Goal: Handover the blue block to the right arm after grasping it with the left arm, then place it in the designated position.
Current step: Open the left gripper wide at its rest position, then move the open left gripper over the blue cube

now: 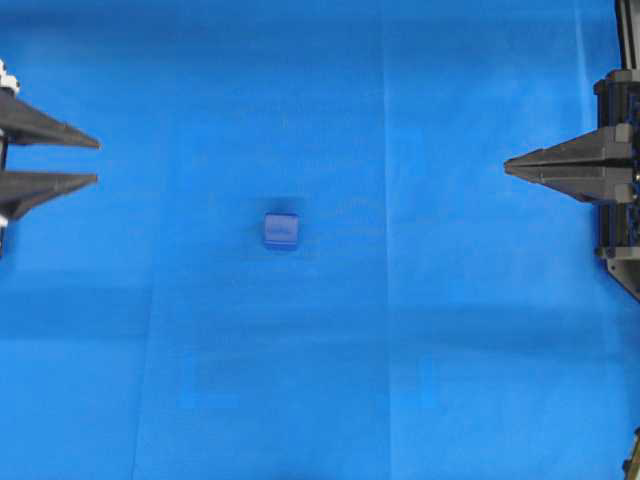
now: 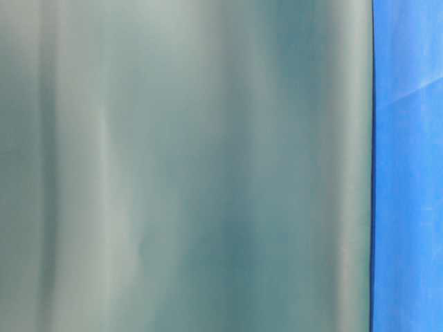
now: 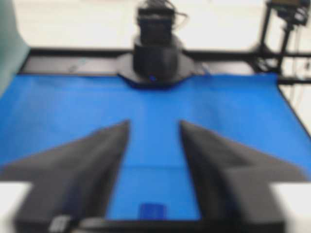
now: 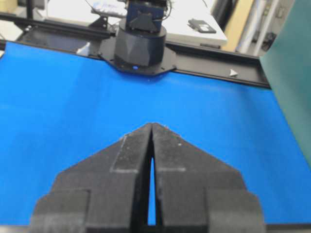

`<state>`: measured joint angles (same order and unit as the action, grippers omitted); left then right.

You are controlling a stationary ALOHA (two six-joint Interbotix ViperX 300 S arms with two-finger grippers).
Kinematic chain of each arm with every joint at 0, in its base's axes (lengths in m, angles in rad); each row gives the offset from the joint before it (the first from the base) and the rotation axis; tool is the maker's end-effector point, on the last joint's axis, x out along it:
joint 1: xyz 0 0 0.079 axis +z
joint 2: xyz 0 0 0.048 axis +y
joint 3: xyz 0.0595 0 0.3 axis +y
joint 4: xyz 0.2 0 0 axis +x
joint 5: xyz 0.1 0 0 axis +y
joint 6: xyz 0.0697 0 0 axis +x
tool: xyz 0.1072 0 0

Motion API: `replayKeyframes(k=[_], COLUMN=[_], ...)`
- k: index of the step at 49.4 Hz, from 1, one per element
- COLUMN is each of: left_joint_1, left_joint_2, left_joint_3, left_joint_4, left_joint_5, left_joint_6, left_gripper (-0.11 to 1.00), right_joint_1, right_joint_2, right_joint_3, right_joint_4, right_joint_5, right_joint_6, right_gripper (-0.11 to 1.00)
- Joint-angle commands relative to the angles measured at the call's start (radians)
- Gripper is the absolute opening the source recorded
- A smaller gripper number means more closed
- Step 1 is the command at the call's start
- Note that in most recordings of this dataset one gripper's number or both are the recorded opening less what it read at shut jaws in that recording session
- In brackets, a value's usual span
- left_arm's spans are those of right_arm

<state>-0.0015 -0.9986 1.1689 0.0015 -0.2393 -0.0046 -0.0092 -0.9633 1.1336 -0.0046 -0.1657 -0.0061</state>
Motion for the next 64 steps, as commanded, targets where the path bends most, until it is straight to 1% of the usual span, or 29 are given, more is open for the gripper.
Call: replayKeyframes(k=[1,3,6,9,11,16,18,20,30,38,54,64], left_joint_1=[0.000,0.000,0.000,0.000,0.000,0.000,0.000,0.000,0.000,0.003,0.009,0.009], left_joint_2=[0.006,0.006,0.006,0.005,0.003,0.000,-0.003,-0.006,-0.012,0.028,0.210,0.373], left_joint_3=[-0.014,-0.014,-0.014,-0.014,-0.014,-0.014,-0.015,-0.015,-0.015,-0.026,-0.101,-0.209], left_joint_4=[0.003,0.003,0.003,0.003,0.003,0.003,0.002,0.003,0.003,0.003,0.002,0.003], left_joint_5=[-0.002,0.006,0.021,0.031,0.031,0.031,0.031,0.031,0.031,0.006,-0.121,-0.144], left_joint_6=[0.000,0.006,0.008,0.005,0.000,0.000,0.002,0.002,0.003,0.003,0.003,0.000], left_gripper=[0.55,0.67,0.82,0.91,0.93,0.93,0.93,0.93,0.93,0.93,0.93,0.93], right_joint_1=[-0.002,-0.002,-0.002,-0.002,-0.002,-0.005,-0.008,-0.006,-0.009,-0.009,-0.009,-0.009], right_joint_2=[0.005,0.003,0.003,0.005,0.006,0.012,0.015,0.017,0.017,0.020,0.026,0.026], right_joint_3=[-0.031,-0.032,-0.035,-0.040,-0.040,-0.040,-0.040,-0.040,-0.040,-0.040,-0.041,-0.044], right_joint_4=[0.000,0.000,0.005,0.009,0.009,0.009,0.008,0.008,0.009,0.009,0.009,0.008], right_joint_5=[-0.005,-0.006,-0.006,0.000,0.000,0.000,0.000,0.000,0.000,0.000,-0.005,-0.006], right_joint_6=[0.005,0.008,0.014,0.021,0.021,0.021,0.023,0.023,0.021,0.023,0.023,0.023], right_gripper=[0.02,0.08,0.21,0.38,0.51,0.81,0.90,0.96,0.98,0.98,0.98,0.98])
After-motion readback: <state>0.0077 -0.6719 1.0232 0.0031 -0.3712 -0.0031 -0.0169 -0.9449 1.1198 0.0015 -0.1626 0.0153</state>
